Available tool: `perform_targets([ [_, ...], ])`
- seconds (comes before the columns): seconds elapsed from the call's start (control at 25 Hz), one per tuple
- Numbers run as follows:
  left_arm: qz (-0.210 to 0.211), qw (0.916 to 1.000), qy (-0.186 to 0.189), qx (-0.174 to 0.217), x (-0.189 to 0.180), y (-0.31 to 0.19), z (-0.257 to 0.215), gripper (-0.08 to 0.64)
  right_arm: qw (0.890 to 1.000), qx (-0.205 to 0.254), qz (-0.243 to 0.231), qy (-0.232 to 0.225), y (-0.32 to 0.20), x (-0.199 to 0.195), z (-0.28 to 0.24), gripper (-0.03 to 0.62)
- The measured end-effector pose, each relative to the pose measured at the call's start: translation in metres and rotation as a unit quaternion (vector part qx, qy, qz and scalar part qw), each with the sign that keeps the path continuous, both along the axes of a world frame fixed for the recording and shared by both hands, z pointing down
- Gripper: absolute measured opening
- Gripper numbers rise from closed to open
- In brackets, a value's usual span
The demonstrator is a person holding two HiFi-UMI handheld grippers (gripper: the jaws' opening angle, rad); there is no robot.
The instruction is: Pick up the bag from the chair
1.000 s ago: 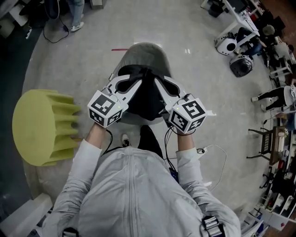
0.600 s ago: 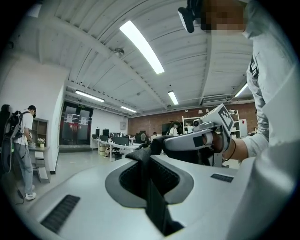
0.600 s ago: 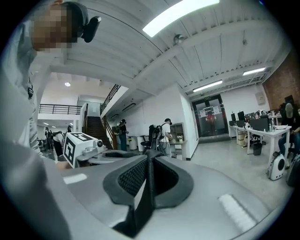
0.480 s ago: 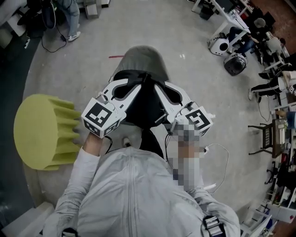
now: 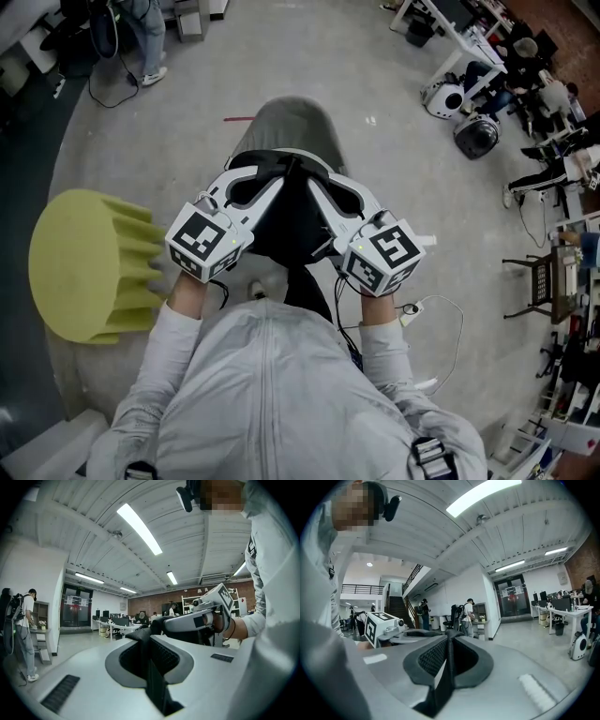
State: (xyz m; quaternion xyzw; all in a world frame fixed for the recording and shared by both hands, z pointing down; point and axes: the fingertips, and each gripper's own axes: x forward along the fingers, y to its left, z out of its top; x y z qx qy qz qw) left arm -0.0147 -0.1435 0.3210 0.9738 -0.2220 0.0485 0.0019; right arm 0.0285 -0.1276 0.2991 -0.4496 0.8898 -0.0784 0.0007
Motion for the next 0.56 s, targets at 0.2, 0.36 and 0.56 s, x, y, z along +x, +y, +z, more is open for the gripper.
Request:
perform_targets([
  [0.2,0.004,1.0000,0.000,0.003,0.002,-0.002,-0.002,0.028,1.000,-0.002,-0.003,0.003,-0.004,0.000,0.002,0.035],
  [0.36,0.005,1.0000,0.000,-0.002,0.000,-0.005,0.004,0.028,1.000,-0.004,-0.002,0.007,-0.008,-0.002,0.006,0.035],
  [0.56,0.008,0.9999,0.001,-0.007,0.002,-0.011,0.009,0.028,1.000,-0.010,-0.001,0.007,-0.015,0.000,0.013,0.035],
])
